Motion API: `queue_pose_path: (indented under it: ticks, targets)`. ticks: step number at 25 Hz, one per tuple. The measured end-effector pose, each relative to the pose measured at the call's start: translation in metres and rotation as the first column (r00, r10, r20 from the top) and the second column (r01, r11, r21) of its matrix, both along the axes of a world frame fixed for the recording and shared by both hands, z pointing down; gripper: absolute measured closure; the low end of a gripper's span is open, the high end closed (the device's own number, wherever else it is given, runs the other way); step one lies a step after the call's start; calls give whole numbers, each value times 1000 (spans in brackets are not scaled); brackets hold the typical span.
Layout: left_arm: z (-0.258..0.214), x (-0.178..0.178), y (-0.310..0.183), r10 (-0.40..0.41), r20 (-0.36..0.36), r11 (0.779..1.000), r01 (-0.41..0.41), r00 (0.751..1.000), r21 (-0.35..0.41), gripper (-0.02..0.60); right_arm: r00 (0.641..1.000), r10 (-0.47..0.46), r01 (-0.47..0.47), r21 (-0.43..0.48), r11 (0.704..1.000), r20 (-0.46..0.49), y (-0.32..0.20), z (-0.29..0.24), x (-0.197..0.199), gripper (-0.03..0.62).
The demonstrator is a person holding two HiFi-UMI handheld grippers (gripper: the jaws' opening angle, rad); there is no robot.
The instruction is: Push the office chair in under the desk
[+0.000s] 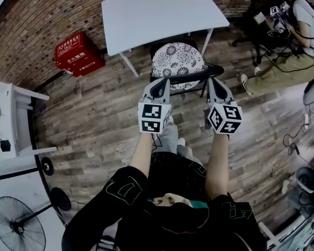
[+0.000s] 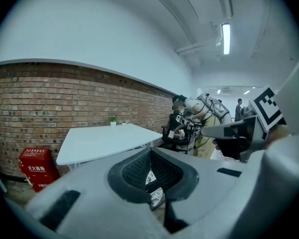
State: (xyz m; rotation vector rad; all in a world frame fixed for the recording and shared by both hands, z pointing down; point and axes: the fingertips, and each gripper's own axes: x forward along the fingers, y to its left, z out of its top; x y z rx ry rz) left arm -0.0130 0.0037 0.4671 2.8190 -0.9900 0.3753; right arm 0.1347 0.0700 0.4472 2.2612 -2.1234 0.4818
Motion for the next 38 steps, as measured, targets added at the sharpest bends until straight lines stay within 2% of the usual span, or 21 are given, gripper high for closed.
queue_pose_path:
  ticks: [3,10,13,15,17,18,19,21,25,27,29,34,36,38]
  targets:
    - [27,3,-9,4,27,999,-3,1000,-48,572,1000,-14,14,-53,998,-12,-14,20,0,589]
    - [68,35,-37,48,80,991,-38,996,-126,572,996,-71,62,-160,985,-51,-56,57,19,589]
    - [85,42,-41,103,131,987,-84,986,-139,572,978,-172,143,-227,963,-117,-74,75,16,589]
    - [100,46,-41,140,177,982,-114,974,-147,572,948,-272,219,-280,935,-167,-83,88,11,568]
    - [115,50,-38,178,219,977,-145,959,-156,571,898,-391,309,-346,886,-200,-86,102,3,509]
    - [122,53,-35,202,240,973,-166,950,-163,548,868,-450,351,-382,855,-209,-86,109,-1,488]
    - [129,56,-31,228,262,968,-188,938,-169,488,836,-505,388,-418,821,-215,-84,116,-5,468]
    - [141,59,-26,269,311,959,-224,912,-173,470,769,-599,443,-488,752,-225,-78,131,-9,435]
    - [165,62,-23,320,404,946,-265,857,-187,423,615,-735,448,-642,622,-283,-71,157,-7,383]
    - [175,63,-23,338,445,941,-282,829,-188,404,534,-782,415,-707,573,-321,-71,170,-4,379]
    - [182,65,-24,351,487,936,-303,800,-178,388,459,-815,377,-753,540,-354,-73,183,-1,378]
    - [194,71,-32,363,591,926,-348,720,-145,360,289,-866,288,-826,484,-407,-79,206,5,378]
    - [197,73,-34,357,622,925,-354,697,-135,360,251,-878,272,-841,468,-408,-82,212,6,381]
    - [198,73,-35,357,629,925,-357,691,-132,359,231,-885,266,-849,457,-404,-84,215,6,392]
